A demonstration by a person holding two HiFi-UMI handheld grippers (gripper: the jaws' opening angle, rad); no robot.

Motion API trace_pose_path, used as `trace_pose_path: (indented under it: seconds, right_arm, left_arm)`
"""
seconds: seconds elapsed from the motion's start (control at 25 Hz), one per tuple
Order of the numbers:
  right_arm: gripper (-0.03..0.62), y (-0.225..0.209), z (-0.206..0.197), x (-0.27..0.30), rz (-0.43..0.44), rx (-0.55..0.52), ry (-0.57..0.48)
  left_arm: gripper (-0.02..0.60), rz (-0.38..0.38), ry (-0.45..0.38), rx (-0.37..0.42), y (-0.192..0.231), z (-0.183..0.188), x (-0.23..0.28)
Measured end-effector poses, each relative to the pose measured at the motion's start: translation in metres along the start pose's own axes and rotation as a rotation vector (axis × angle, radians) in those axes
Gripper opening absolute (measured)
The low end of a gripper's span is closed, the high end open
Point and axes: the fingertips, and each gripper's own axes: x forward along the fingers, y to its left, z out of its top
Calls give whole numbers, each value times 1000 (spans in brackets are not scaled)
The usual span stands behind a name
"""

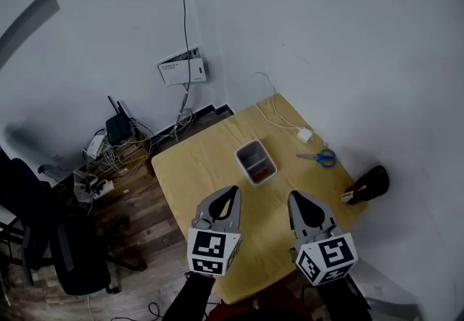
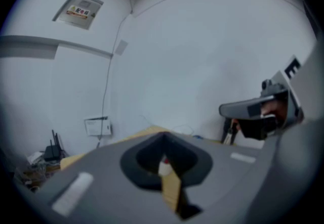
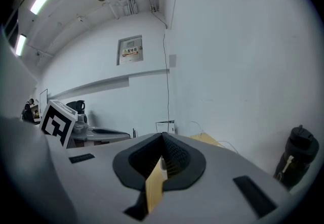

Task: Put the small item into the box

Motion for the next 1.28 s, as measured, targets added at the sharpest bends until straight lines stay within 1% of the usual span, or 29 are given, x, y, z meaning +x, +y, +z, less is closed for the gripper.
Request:
trace_pose_path:
  seconds: [0.24,0.52,0.88,1.28]
  right_arm:
    - [8,25,16,-25,-23,-18,-46]
    - [8,61,25,-49,-18,-33,-77]
    - [8,100,21,-76,-33,-38,-84]
    - [8,134,10,-96,-40,-29,-84]
  left_arm:
    - [3,-13,-45,4,3,10,-42]
    - [3,-17,-84,-2,12,17,-91]
    - [3,-35,-118,-3,18,18,-146]
    - [3,-44,-123,-20,20,4,-188]
